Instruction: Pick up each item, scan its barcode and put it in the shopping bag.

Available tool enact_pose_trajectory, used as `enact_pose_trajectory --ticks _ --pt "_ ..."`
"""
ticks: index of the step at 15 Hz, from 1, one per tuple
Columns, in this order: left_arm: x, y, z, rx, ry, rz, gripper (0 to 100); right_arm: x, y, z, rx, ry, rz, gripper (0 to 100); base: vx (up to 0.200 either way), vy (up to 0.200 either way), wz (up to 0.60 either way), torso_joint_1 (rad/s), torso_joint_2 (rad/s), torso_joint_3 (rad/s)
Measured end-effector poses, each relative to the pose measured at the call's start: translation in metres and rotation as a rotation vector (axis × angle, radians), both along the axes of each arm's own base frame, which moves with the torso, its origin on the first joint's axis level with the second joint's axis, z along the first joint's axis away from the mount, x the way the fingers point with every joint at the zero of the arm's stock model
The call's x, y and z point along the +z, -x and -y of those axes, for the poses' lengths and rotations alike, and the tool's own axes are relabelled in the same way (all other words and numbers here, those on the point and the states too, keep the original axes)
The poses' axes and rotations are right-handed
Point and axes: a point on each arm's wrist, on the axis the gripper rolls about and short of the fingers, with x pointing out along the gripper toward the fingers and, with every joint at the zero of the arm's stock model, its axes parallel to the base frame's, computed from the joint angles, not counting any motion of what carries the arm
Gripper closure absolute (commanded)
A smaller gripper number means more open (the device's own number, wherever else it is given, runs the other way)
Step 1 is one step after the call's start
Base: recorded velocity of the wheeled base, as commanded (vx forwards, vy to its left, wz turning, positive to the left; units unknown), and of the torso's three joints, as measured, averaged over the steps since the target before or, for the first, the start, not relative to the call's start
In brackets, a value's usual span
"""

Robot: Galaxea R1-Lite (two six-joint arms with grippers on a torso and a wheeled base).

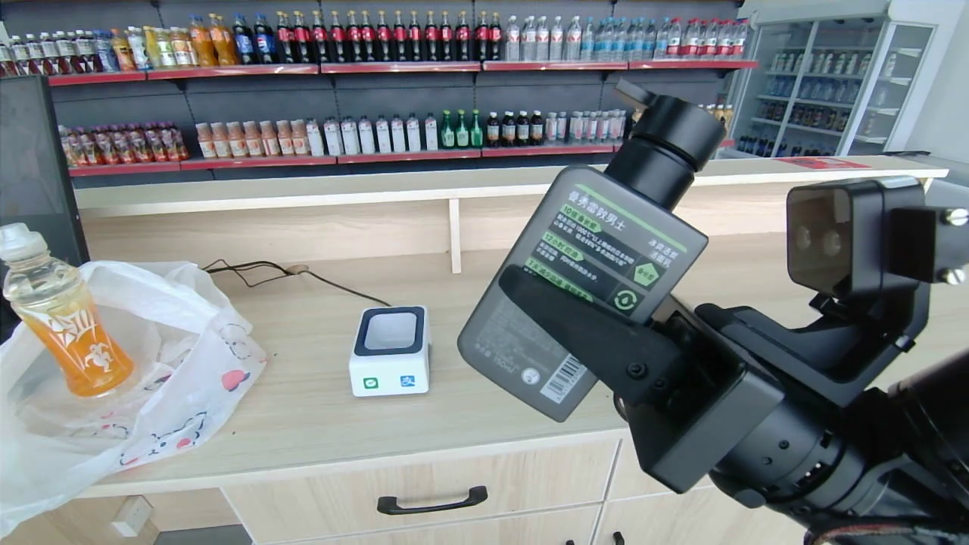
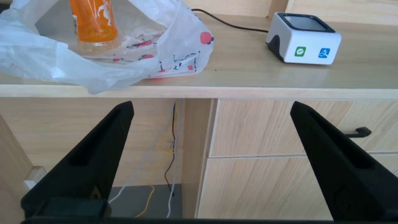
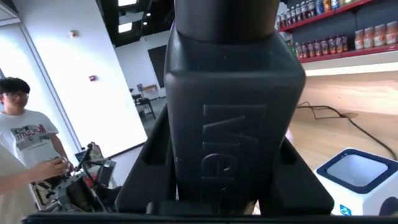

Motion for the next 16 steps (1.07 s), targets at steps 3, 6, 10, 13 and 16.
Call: enact_pose_trajectory --ticks 3,6,10,13,16 --pt "0.0 0.0 0.0 0.0 0.0 0.0 0 -0.01 -0.004 0.006 -0.07 0.071 0.054 100 0.0 0.0 0.0 0.0 0.0 0.0" --pt "0.0 0.0 0.0 0.0 0.0 0.0 0 -0.023 -0.015 0.016 -0.167 0.156 0.108 100 0.0 0.0 0.0 0.0 0.0 0.0" --pt "0.0 0.0 0.0 0.0 0.0 0.0 0 -0.037 -0.04 0.028 -0.321 0.251 0.148 100 0.0 0.0 0.0 0.0 0.0 0.0" --pt "0.0 0.0 0.0 0.0 0.0 0.0 0 -0.043 -0.054 0.034 -0.508 0.287 0.124 100 0.0 0.0 0.0 0.0 0.0 0.0" --pt "0.0 0.0 0.0 0.0 -0.003 -0.001 0 -0.047 -0.065 0.042 -0.721 0.293 0.054 100 0.0 0.0 0.0 0.0 0.0 0.0"
